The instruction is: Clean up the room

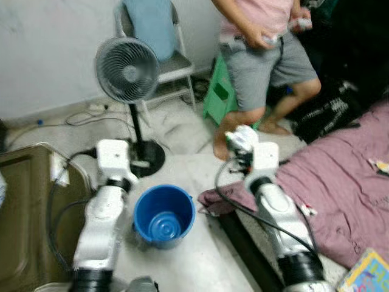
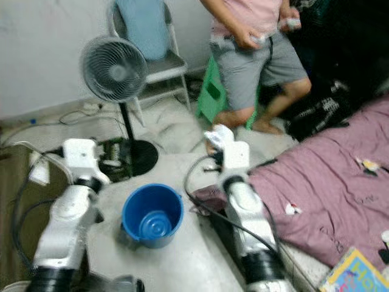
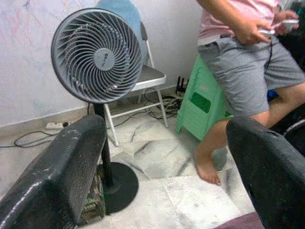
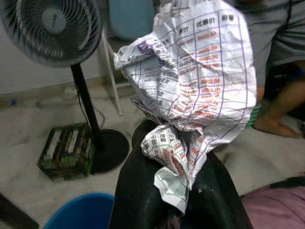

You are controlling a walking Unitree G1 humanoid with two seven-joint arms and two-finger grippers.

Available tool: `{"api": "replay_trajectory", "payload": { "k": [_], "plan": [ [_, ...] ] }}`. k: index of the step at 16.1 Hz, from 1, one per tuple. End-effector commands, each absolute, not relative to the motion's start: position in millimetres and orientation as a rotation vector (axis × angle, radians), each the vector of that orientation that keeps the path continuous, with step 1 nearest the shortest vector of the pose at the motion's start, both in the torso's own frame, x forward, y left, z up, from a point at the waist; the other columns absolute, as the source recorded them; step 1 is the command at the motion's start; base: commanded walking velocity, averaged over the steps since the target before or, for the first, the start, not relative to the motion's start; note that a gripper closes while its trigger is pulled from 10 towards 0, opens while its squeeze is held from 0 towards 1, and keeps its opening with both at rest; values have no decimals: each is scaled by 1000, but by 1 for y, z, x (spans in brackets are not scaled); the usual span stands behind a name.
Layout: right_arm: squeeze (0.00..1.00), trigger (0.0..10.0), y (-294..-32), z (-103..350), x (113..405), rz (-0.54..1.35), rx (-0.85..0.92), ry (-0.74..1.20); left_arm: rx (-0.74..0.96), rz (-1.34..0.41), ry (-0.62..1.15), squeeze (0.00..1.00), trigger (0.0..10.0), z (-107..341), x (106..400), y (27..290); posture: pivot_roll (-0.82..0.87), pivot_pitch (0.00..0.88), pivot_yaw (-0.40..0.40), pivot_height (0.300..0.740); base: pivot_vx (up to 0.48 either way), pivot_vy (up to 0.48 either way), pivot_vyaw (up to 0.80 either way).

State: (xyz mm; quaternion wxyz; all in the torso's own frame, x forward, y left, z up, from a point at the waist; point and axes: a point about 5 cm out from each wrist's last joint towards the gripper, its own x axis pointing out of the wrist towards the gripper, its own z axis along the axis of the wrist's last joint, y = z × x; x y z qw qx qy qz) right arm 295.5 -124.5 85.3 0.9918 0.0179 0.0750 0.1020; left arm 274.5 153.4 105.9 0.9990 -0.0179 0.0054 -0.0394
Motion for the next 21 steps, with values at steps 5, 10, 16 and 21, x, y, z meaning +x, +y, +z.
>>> {"api": "replay_trajectory", "payload": {
  "k": [5, 10, 16, 21],
  "plan": [
    [0, 10000, -136, 84, 295, 179, 24, 154, -48, -105, -1, 0, 10000, 109, 276, 144, -23, 0, -21, 740, 286, 0, 89],
    [0, 10000, -134, 84, 294, 187, 33, 151, -32, -78, 4, 0, 10000, 108, 277, 145, -21, 0, -19, 740, 0, 0, 759],
    [0, 10000, -134, 84, 293, 189, 34, 153, -27, -59, 0, 0, 10000, 109, 278, 145, -21, 0, -20, 740, 0, 0, 773],
    [0, 10000, -136, 82, 295, 168, 44, 166, -41, -104, -15, 0, 10000, 111, 276, 143, -18, 0, -22, 740, 108, 0, 0]
  ]
}}
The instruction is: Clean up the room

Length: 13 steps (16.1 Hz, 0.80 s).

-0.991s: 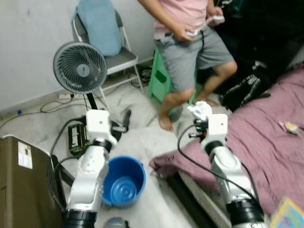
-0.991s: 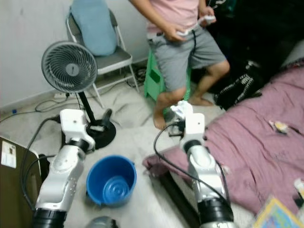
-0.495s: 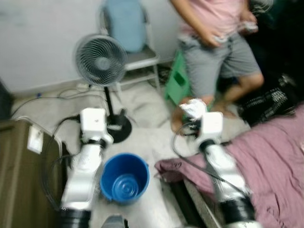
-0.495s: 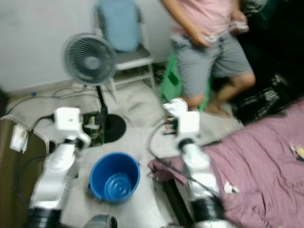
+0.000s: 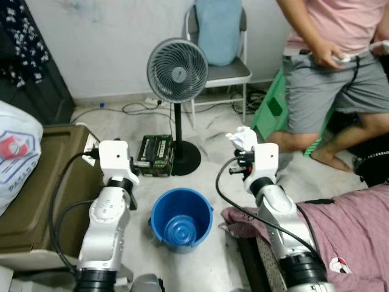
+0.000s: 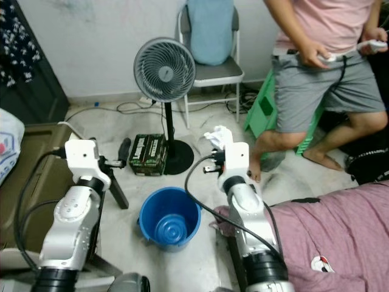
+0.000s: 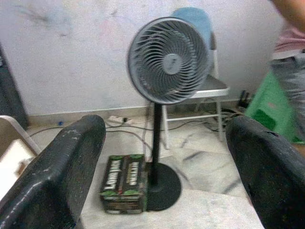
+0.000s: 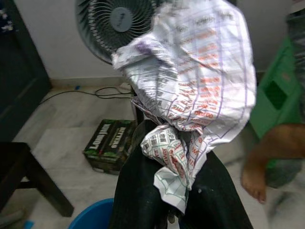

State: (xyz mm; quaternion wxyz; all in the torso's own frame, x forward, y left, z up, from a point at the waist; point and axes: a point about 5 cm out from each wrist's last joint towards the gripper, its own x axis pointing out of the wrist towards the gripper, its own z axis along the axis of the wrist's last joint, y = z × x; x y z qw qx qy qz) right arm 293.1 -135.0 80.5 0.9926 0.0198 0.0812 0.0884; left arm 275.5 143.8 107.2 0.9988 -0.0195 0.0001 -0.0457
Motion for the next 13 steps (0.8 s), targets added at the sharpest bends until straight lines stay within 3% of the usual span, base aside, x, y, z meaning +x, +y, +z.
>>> {"api": "replay_trajectory", "payload": {
  "k": [1, 13],
  "plan": [
    [0, 10000, -136, 82, 295, 167, 43, 166, -41, -105, -16, 0, 10000, 111, 276, 143, -19, 0, -21, 740, 292, 0, 0],
    [0, 10000, -136, 82, 296, 175, 34, 162, -40, -112, -18, 0, 10000, 111, 277, 142, -18, 0, -23, 740, 376, 0, 0]
  ]
}}
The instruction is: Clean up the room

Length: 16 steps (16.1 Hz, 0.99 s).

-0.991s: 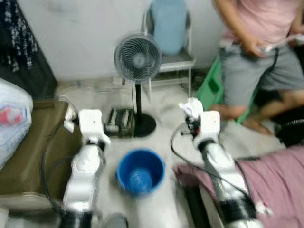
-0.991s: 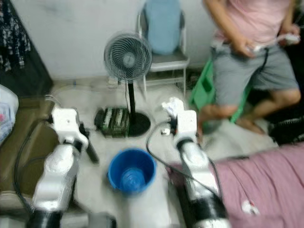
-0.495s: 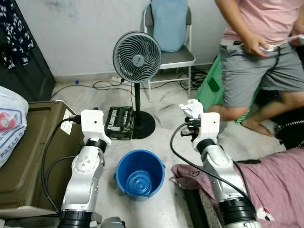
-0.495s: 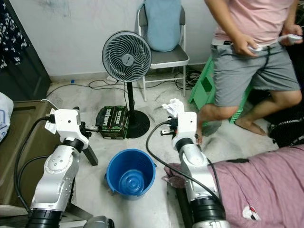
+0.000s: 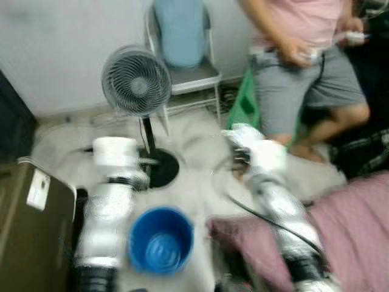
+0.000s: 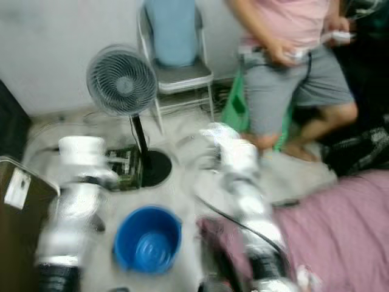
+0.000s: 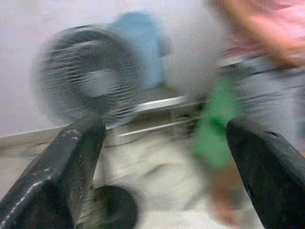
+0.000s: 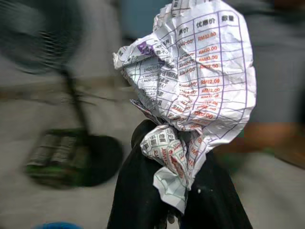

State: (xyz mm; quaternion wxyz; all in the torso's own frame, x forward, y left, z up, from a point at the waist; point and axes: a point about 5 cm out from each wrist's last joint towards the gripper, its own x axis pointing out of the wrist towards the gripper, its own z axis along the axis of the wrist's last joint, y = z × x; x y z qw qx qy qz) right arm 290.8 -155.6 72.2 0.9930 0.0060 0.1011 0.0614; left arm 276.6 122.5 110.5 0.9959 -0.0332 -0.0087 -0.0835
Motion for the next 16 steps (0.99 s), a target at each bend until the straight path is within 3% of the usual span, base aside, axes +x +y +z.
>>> {"api": "replay_trajectory", "payload": {
  "k": [1, 11, 13, 16],
  "plan": [
    [0, 10000, -136, 82, 296, 175, 34, 162, -40, -112, -18, 0, 10000, 111, 277, 142, -18, 0, -23, 740, 349, 0, 0],
    [0, 10000, -136, 82, 296, 175, 34, 162, -40, -112, -18, 0, 10000, 111, 277, 142, -18, 0, -23, 740, 349, 0, 0],
    [0, 10000, -107, 87, 311, 264, 58, 139, 20, -45, -10, 0, 10000, 111, 272, 155, 48, 0, -47, 740, 0, 0, 0],
    [0, 10000, -106, 87, 313, 253, 71, 134, 34, -57, -10, 0, 10000, 111, 273, 154, 36, 0, -37, 740, 0, 0, 0]
  ]
}}
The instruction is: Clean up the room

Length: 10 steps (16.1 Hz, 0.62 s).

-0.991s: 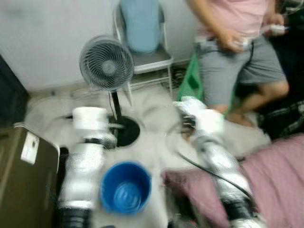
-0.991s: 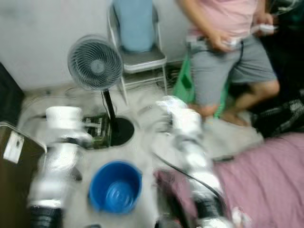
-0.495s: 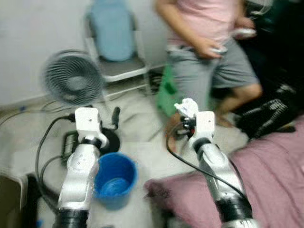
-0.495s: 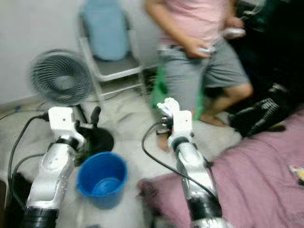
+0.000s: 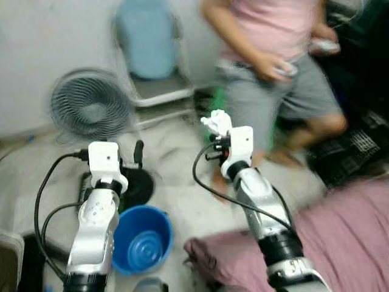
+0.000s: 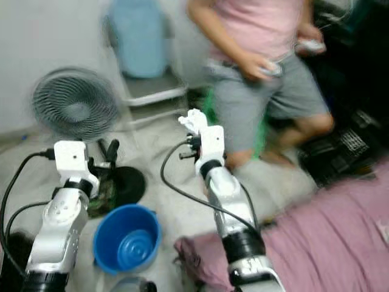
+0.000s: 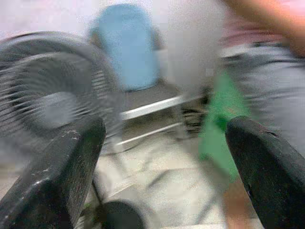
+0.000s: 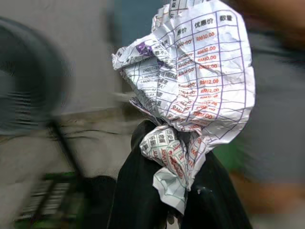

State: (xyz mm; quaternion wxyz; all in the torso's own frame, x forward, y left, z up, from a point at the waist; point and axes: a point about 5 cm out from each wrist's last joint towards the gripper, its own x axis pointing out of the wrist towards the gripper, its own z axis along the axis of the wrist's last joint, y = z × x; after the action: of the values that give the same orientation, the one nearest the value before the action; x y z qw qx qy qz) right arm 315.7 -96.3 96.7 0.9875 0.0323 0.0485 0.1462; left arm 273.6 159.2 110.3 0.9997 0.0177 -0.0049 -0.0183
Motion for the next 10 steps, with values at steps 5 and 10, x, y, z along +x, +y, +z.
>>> {"api": "replay_trajectory", "payload": {
  "k": [5, 10],
  "plan": [
    [0, 10000, -107, 86, 316, 240, 75, 127, 41, -31, -15, 0, 10000, 112, 278, 158, 30, 0, -35, 740, 0, 0, 0],
    [0, 10000, -104, 87, 313, 269, 50, 108, 36, -35, -18, 0, 10000, 112, 278, 156, 29, 0, -32, 740, 0, 0, 600]
  ]
}}
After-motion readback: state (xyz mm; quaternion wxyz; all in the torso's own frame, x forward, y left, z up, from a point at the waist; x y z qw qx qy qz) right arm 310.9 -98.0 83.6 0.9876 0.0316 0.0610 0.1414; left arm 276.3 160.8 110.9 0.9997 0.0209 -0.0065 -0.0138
